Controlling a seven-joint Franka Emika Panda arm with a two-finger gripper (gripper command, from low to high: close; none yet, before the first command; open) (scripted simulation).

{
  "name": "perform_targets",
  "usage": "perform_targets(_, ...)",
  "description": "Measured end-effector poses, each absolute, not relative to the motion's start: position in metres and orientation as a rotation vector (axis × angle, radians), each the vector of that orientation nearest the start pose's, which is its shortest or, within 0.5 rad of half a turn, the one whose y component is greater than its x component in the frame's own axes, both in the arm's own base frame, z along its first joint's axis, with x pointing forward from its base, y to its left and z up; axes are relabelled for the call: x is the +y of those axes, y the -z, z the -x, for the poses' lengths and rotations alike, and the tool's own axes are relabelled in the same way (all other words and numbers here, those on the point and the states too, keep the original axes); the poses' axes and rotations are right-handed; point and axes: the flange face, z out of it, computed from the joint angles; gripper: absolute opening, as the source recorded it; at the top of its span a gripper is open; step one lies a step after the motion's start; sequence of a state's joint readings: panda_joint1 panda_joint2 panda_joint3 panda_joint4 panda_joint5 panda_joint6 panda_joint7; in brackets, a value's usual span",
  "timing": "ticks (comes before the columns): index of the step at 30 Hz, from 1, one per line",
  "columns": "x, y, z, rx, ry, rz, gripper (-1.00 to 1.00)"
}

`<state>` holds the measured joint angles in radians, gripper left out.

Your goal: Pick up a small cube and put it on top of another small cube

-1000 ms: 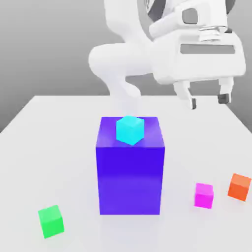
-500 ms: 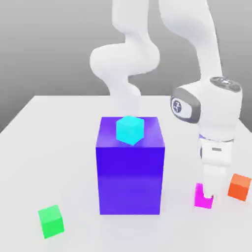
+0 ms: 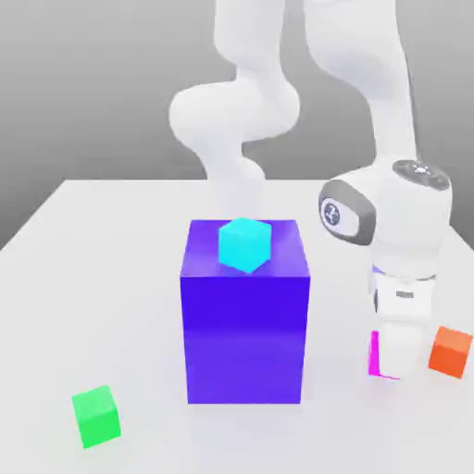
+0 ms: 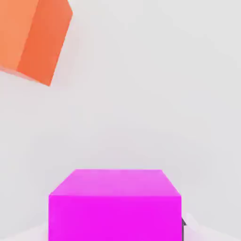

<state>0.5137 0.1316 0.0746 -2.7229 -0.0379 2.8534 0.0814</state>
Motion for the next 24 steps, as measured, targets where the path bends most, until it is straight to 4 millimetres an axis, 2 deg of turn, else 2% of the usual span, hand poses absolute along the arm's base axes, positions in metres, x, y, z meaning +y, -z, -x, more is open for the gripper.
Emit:
perform_targets(1, 0.224, -0.195, -0.339, -0.799, 0.022, 3.025, -1.00)
perform_targets(2, 0.213, -0.204, -0.357, -0.713, 0.042, 3.036, -1.00)
perform_targets(3, 0.193, -0.214, -0.379, -0.597, 0.061, 3.049, -1.00)
perform_targets(5, 0.138, -0.232, -0.422, -0.333, 0.101, 3.067, -1.00)
perform_targets(8, 0.044, -0.249, -0.460, 0.001, 0.129, 3.076, -1.00)
perform_targets(10, -0.022, -0.259, -0.471, 0.211, 0.141, 3.067, -1.00)
perform_targets(12, -0.090, -0.268, -0.472, 0.415, 0.153, 3.044, -1.00)
perform_targets(14, -0.155, -0.274, -0.460, 0.602, 0.152, 3.019, -1.00)
perform_targets(15, -0.178, -0.267, -0.448, 0.652, 0.114, 3.028, -1.00)
perform_targets(17, -0.190, -0.246, -0.430, 0.655, 0.031, 3.060, -1.00)
perform_targets(21, -0.190, -0.198, -0.426, 0.642, 0.003, 3.073, -1.00)
perform_targets(22, -0.190, -0.186, -0.425, 0.643, 0.000, 3.074, 1.00)
perform_targets(24, -0.190, -0.186, -0.425, 0.643, 0.000, 3.074, 1.00)
